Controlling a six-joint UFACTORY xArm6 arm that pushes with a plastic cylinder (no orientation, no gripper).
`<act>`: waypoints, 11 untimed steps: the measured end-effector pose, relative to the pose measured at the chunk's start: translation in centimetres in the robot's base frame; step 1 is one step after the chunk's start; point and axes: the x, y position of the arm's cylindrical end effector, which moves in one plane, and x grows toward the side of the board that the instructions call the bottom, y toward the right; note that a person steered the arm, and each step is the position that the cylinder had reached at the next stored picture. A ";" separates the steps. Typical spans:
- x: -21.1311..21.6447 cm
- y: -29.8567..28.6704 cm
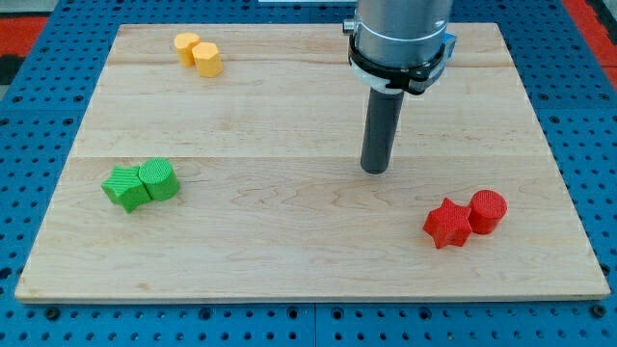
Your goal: Point at the yellow hexagon
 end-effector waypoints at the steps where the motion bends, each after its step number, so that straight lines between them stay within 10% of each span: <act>1: 0.0 -0.3; 6: -3.7 -3.0; 8: -11.9 -8.5; 11: -10.0 -15.7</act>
